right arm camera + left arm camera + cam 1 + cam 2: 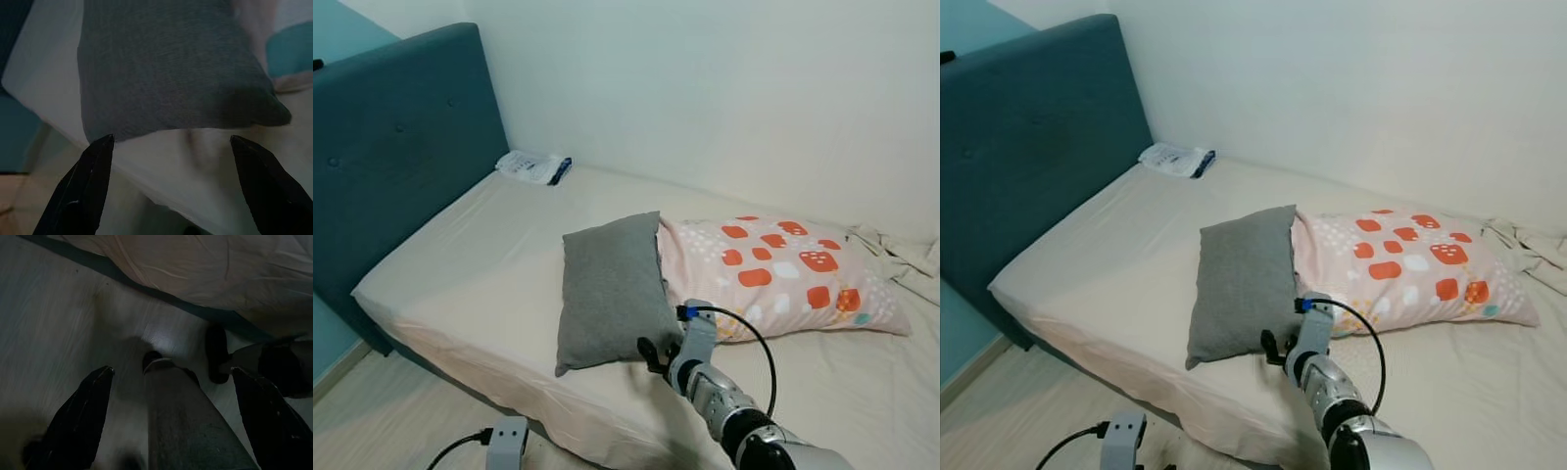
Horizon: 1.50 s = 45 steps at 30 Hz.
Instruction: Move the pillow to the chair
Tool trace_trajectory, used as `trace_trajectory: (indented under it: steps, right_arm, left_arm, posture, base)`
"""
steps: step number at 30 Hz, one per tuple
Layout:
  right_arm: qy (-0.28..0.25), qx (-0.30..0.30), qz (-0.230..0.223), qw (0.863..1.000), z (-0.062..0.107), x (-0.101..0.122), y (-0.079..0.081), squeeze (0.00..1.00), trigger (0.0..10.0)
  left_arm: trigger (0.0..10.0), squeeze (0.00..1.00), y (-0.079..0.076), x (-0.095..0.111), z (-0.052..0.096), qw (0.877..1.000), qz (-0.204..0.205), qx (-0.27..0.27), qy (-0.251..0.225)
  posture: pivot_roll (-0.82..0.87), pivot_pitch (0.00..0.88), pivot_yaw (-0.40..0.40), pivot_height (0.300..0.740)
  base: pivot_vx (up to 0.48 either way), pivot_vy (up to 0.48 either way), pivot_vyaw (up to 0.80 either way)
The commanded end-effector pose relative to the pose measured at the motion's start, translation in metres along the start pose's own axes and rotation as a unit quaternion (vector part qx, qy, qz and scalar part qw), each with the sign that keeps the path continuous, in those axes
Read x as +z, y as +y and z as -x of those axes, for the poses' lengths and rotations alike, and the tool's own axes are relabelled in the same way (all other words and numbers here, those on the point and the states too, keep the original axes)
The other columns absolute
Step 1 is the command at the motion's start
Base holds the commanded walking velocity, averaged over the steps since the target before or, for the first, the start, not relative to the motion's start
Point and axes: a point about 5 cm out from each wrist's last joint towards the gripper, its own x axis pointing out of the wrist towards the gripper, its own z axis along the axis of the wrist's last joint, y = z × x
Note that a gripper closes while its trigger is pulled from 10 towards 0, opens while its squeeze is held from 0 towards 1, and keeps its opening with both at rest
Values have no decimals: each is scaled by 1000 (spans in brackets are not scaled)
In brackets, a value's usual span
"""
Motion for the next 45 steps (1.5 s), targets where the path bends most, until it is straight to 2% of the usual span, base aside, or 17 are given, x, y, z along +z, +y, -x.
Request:
trace_trajectory:
  steps: [1, 8, 18, 20, 22, 24, 26, 31, 36, 40, 45]
  right_arm:
    - [-4, 12, -14, 1000, -2, 4, 6, 0, 10000]
    - [-28, 27, -24, 999, -5, 16, 13, 0, 10000]
    - [-34, 30, -50, 998, -6, 18, 17, 0, 10000]
    - [-55, 30, -78, 995, -6, 23, 17, 0, 10000]
    - [-60, 30, -85, 994, -6, 25, 16, 0, 10000]
    - [-99, 27, -127, 987, -5, 38, 11, 0, 10000]
    - [-114, 22, -141, 983, -4, 43, 8, 0, 10000]
    - [-122, 6, -144, 982, -3, 47, 3, 0, 10000]
    - [-165, -13, -145, 975, 1, 68, -9, 0, 10000]
    - [-187, -5, -127, 974, 3, 82, -9, 0, 10000]
    - [-198, 0, -111, 974, 5, 97, -12, 0, 10000]
  left_arm:
    - [10000, 0, -1, -6, 1, 1000, -2, -3, 10]
    - [10000, 0, -4, -9, 1, 1000, -8, -9, 14]
    - [10000, 0, -4, -21, 5, 999, -18, -17, 23]
    - [10000, 0, -4, -27, 8, 999, -27, -24, 29]
    - [10000, 0, -4, -28, 8, 999, -30, -25, 30]
    - [10000, 0, -5, -33, 10, 998, -41, -34, 33]
    - [10000, 0, -5, -36, 12, 998, -47, -39, 35]
    - [10000, 0, -6, -40, 14, 997, -56, -45, 37]
    - [10000, 0, -9, -46, 16, 996, -60, -54, 35]
    - [10000, 0, -11, -48, 17, 996, -60, -58, 34]
    - [10000, 0, -15, -42, 15, 998, -28, -54, 10]
  posture:
    - [0, 101, 42, 661]
    - [5, 122, 43, 621]
    - [38, 185, 60, 621]
    - [59, 218, 76, 621]
    - [59, 218, 76, 621]
    - [77, 253, 98, 621]
    - [82, 265, 106, 621]
    - [92, 278, 114, 621]
    - [101, 307, 121, 621]
    - [99, 325, 120, 621]
    - [96, 382, 108, 621]
  base:
    - [0, 0, 0]
    - [0, 0, 0]
    - [0, 0, 0]
    - [0, 0, 0]
    - [0, 0, 0]
    - [0, 0, 0]
    - [0, 0, 0]
    - [0, 0, 0]
    - [0, 0, 0]
    - [0, 0, 0]
    - [0, 0, 0]
